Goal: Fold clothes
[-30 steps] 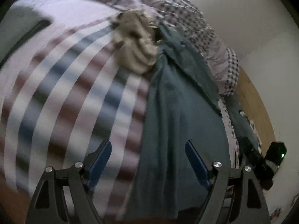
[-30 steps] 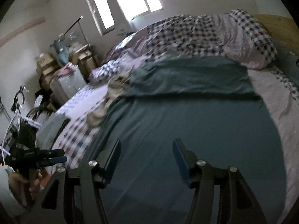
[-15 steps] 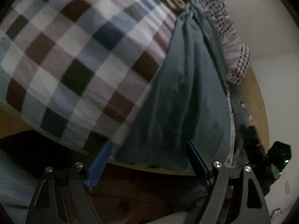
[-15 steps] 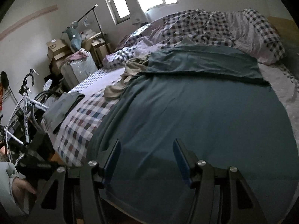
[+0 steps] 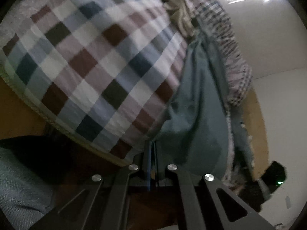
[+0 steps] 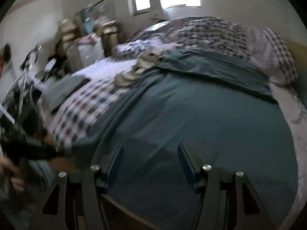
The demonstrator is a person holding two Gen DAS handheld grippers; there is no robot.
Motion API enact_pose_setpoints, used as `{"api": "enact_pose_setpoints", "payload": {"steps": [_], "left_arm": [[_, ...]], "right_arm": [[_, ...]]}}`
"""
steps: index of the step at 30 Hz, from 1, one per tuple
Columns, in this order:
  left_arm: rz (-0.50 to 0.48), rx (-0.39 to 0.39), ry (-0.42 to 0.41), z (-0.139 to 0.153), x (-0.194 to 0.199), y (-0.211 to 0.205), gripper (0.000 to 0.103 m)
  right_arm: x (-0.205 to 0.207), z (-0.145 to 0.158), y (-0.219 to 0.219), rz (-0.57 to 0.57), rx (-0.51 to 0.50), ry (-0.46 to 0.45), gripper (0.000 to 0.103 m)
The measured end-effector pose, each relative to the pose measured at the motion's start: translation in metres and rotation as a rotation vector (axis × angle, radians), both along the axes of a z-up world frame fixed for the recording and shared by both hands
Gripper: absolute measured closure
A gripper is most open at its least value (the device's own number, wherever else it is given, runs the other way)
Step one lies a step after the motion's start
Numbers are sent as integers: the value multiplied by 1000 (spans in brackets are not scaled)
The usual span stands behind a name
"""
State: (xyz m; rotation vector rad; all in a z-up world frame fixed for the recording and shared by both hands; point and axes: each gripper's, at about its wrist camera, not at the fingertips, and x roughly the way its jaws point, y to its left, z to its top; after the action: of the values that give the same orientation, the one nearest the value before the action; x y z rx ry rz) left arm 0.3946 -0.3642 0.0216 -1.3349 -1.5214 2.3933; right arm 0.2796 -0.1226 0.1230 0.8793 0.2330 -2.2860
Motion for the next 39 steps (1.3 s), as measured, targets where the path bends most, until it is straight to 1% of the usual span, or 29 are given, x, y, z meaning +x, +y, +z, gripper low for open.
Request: {"api": "enact_pose_setpoints", "payload": {"steps": [2, 5, 7, 9, 11, 12, 13, 18, 23, 26, 27, 29, 31, 32, 33, 34, 35, 36, 37, 38, 39], "left_arm": [[4, 10, 16, 3, 6, -5, 102], [-13, 30, 40, 7, 11, -8, 102], [-46, 47, 55, 10, 12, -5, 102], [-80, 75, 88, 15, 14, -2, 102], [-87, 92, 125, 22, 18, -4, 102], [-87, 100, 145, 26, 19, -7, 102], [-84, 110, 161, 29, 20, -10, 102], [-58, 156, 191, 28, 21, -20, 102], [-71, 208, 216, 23, 17, -22, 102], [-75, 246, 218, 19, 13, -22, 102], [-71, 256, 217, 17, 11, -22, 102], [-60, 271, 217, 15, 7, -23, 102], [-54, 278, 217, 13, 8, -24, 102], [-52, 280, 217, 13, 8, -25, 102], [-50, 282, 217, 12, 9, -25, 102], [-47, 284, 218, 12, 9, -26, 102], [-43, 284, 214, 11, 12, -27, 102], [-36, 283, 207, 10, 15, -27, 102], [-30, 282, 200, 8, 18, -27, 102], [-18, 278, 187, 7, 20, -28, 102], [-1, 273, 166, 4, 20, -28, 102]], "right_arm": [[12, -4, -16, 65, 32, 12, 41], [36, -14, -45, 164, 101, 61, 41], [57, -24, -63, 232, 163, 135, 41], [78, -34, -82, 300, 226, 208, 41], [98, -44, -100, 362, 286, 281, 41], [109, -51, -108, 376, 309, 324, 41], [122, -59, -117, 394, 338, 386, 41], [144, -78, -142, 387, 430, 606, 41], [148, -92, -158, 375, 474, 726, 41], [153, -99, -166, 379, 500, 796, 42], [158, -103, -170, 382, 520, 839, 43], [162, -108, -173, 397, 542, 874, 43], [165, -114, -176, 403, 565, 902, 45], [164, -115, -178, 399, 574, 904, 52], [162, -116, -179, 392, 581, 908, 61], [160, -117, -180, 385, 587, 909, 64], [157, -118, -181, 382, 590, 900, 71], [156, -117, -182, 384, 587, 887, 83], [154, -116, -182, 385, 584, 874, 89], [152, -115, -182, 387, 581, 860, 98], [151, -114, -182, 390, 575, 846, 101]]}}
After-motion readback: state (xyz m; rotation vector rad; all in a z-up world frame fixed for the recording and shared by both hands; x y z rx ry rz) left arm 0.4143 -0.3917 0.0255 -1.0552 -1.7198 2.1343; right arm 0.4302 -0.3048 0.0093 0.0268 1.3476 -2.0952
